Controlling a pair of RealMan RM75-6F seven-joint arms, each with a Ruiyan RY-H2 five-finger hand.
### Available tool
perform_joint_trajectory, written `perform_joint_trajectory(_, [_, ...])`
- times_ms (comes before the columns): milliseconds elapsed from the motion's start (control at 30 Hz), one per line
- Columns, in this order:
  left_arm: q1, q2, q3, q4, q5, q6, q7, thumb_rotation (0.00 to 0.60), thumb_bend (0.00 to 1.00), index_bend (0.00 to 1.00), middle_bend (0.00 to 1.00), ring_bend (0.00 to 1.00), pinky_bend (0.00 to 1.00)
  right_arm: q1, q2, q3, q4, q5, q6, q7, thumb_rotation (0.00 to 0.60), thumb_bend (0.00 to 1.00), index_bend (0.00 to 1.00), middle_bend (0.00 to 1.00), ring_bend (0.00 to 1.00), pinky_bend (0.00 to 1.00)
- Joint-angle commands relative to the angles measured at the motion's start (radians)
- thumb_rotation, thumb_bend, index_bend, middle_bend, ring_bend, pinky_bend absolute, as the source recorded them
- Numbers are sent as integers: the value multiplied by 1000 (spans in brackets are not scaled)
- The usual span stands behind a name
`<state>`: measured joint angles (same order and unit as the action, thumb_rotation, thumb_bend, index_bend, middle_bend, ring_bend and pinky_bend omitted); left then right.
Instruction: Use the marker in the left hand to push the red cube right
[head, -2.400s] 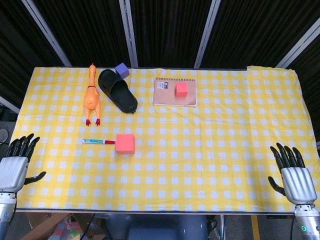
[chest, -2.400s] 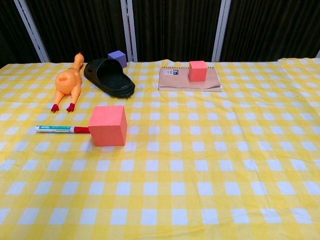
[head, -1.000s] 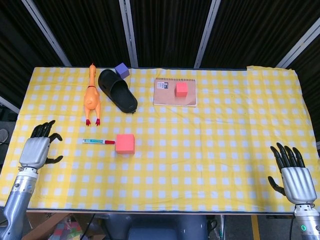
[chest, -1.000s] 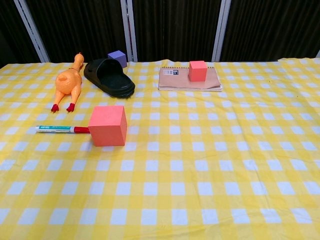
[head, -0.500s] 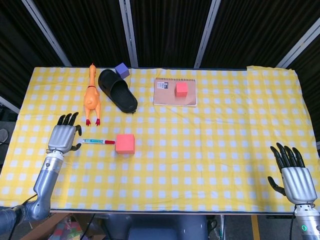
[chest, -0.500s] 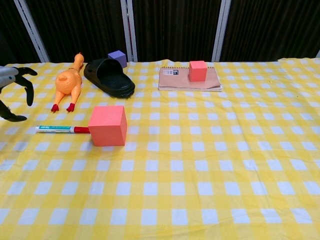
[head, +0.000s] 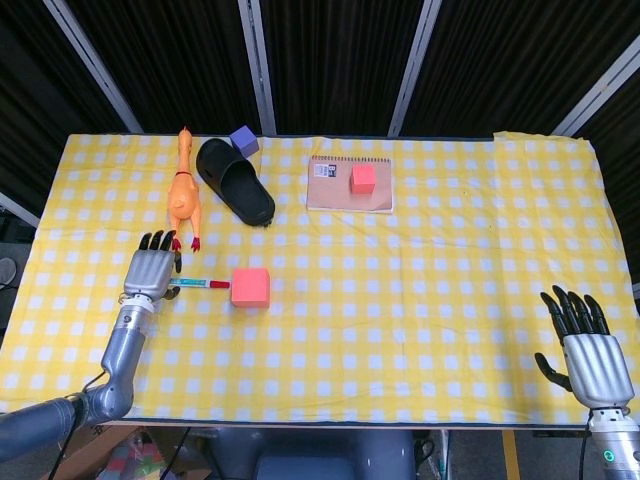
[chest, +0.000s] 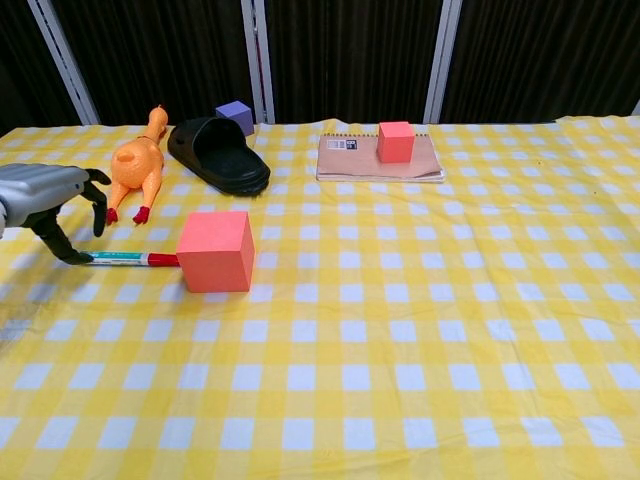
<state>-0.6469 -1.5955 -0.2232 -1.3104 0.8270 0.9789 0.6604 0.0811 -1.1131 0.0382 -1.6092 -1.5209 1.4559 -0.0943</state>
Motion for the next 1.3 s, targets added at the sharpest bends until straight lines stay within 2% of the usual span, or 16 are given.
perform_joint_trajectory(33, [-21, -27, 5, 30, -12, -11, 6, 600, 279, 498, 39, 0, 0, 0, 0, 0, 1, -2, 1, 2, 600, 354, 0, 0, 0, 0])
perform_joint_trajectory(333, [-45, -52, 17, 54, -63, -12, 44, 600, 297, 502, 39, 0, 0, -1, -1, 1, 1, -2, 4, 4, 600, 354, 0, 0, 0, 0])
perform_joint_trajectory(600, [-55, -59, 32, 58, -107, -14, 68, 600, 424, 537, 48, 0, 0, -1, 0, 1, 0, -1, 4, 8, 600, 354, 0, 0, 0, 0])
perform_joint_trajectory(967, [-38, -7, 38, -28, -68, 31, 26, 600, 463, 563, 62, 0, 0, -3, 1, 2, -3, 5, 4, 7, 600, 354, 0, 0, 0, 0])
perform_joint_trajectory(1300, [-32, 63, 53, -148, -164, 66, 98, 600, 479, 581, 80, 0, 0, -3, 0, 3, -8, 7, 4, -1, 600, 354, 0, 0, 0, 0])
